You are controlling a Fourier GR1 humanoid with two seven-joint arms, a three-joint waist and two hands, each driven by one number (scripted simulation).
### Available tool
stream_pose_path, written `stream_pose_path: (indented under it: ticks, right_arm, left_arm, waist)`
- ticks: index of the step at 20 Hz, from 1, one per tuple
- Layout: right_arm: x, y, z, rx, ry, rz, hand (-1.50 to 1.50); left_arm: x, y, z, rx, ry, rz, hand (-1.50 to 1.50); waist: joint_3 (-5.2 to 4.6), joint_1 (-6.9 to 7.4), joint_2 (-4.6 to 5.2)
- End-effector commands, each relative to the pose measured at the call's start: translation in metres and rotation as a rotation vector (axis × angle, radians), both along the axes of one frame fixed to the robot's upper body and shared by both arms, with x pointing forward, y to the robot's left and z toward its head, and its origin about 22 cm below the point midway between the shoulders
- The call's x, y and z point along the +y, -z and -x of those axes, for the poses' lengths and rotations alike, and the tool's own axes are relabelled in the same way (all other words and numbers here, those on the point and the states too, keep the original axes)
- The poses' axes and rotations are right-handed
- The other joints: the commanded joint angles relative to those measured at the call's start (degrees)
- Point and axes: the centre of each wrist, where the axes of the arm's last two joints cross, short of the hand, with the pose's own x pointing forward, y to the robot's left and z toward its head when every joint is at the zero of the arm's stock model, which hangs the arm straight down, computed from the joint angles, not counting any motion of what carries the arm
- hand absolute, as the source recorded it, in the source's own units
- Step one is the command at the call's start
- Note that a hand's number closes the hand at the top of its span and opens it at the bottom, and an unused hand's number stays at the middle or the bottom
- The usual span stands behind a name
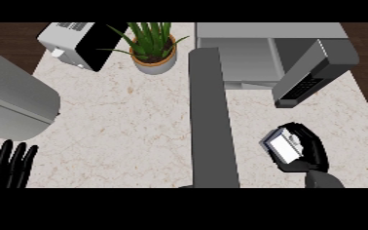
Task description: Pick up the milk, place it into the microwave and close the microwave
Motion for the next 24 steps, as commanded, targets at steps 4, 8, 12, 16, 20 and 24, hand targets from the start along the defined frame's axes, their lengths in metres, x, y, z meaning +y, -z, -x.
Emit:
stream_pose_path:
  ticks: [4,8,12,16,20,24]
  right_arm:
    - [0.017,-0.011,-0.021,-0.147,-0.067,-0.142,1.50]
    - [0.059,-0.016,-0.031,-0.185,-0.125,-0.114,1.50]
    - [0.074,-0.034,-0.023,-0.149,-0.141,-0.077,1.50]
    - [0.086,-0.064,0.001,-0.167,-0.156,-0.044,1.50]
    - [0.105,-0.105,0.003,-0.129,-0.177,-0.072,1.50]
    - [0.126,-0.117,0.028,-0.131,-0.112,-0.116,1.50]
  left_arm:
    - [0.001,-0.004,-0.006,-0.005,-0.010,0.000,-1.50]
    - [0.007,-0.001,0.002,0.008,-0.005,0.004,-1.50]
    - [0.010,0.001,0.007,-0.016,-0.021,0.001,-1.50]
    - [0.021,0.012,0.011,0.018,-0.025,-0.002,-1.50]
    - [0.014,-0.001,0.017,-0.023,-0.025,0.033,-1.50]
    - [0.024,0.006,0.038,0.001,-0.012,0.021,-1.50]
  waist:
    - [-0.06,-0.15,-0.01]
    - [-0.11,-0.40,-0.18]
    - [-0.13,-0.57,-0.22]
    - [-0.20,-1.24,-0.41]
    - [-0.15,-0.76,-0.30]
    - [-0.11,-0.23,-0.18]
